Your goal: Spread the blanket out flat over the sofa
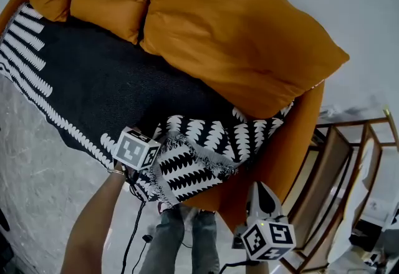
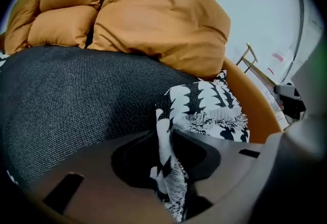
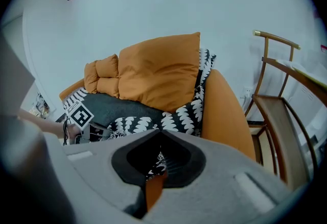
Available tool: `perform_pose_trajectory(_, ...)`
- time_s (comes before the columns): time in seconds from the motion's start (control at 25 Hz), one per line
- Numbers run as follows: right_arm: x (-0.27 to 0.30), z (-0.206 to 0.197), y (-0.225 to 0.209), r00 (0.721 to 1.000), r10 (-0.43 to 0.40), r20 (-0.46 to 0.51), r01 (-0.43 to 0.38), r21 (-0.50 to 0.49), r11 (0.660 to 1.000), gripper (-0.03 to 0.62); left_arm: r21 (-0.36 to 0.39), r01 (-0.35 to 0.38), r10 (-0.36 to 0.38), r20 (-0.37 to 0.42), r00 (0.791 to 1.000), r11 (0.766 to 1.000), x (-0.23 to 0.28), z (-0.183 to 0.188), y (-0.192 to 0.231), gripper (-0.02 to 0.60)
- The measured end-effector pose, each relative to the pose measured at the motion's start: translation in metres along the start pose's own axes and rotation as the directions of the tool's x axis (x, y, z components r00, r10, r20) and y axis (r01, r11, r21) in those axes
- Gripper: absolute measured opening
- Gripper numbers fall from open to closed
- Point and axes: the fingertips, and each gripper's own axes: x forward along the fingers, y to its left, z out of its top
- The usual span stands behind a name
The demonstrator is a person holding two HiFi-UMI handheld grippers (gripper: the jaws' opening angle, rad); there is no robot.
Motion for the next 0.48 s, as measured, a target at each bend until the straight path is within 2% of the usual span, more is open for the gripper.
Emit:
perform_pose_trajectory(0.4,-0.011,-0.002,-0.012,1.0,-0.001,0.017,0.001,0.025,1.0,0.005,0.038,-0.041,0.041,-0.021,0.999,0.998,0.005,-0.003,-0.001,0.079)
perform_pose_trajectory(0.48,-0.013,-0.001,-0.014,1.0,-0.004,0.022,0.003,0.028,1.0,0.005,0.055,-0.046,0.048,-0.028,0.998,0.997,0.005,-0.002,-0.003,0.035)
